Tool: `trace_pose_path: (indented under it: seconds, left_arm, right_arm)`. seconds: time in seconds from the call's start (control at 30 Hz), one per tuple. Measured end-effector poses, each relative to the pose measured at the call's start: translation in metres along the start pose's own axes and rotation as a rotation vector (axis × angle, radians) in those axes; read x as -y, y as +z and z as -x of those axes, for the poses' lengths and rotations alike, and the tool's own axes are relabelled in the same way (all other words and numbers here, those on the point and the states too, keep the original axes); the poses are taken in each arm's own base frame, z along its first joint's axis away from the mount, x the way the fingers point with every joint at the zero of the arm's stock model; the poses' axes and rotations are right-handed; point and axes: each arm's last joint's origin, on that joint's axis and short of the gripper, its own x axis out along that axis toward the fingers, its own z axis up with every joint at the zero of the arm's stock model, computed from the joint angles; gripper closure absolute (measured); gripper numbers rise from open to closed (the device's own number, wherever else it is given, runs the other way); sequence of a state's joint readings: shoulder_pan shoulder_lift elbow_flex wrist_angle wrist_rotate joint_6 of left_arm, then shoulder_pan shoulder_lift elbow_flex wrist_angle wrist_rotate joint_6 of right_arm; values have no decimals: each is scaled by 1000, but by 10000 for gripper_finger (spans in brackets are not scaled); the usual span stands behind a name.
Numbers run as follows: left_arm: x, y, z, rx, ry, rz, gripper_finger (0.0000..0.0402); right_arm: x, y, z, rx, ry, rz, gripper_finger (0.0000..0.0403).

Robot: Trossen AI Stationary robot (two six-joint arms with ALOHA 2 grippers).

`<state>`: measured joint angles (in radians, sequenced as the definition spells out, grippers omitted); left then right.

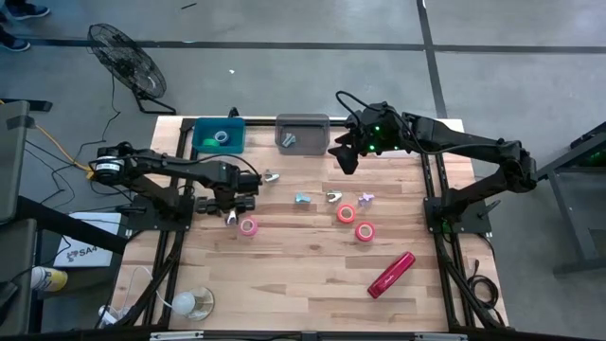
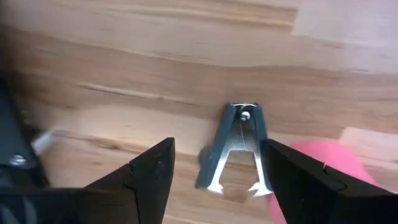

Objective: Pick and place Stapler, Stapler remover, tape
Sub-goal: Put the black staple remover into the black bin

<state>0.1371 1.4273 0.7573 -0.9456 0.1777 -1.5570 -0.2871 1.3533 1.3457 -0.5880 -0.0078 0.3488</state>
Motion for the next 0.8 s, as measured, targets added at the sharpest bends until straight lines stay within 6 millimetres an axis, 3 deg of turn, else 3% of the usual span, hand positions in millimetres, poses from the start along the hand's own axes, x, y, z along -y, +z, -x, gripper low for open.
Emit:
trace_pose_path:
  seconds: [0.43, 0.8]
  left_arm:
    - [7, 1, 0, 13, -74, -7, 160]
    - [11, 3, -11, 31, -26, -64, 160]
  right_arm:
    - [0, -2, 0, -24, 21, 35, 194]
    - [0, -3, 0, -33, 20, 59, 194]
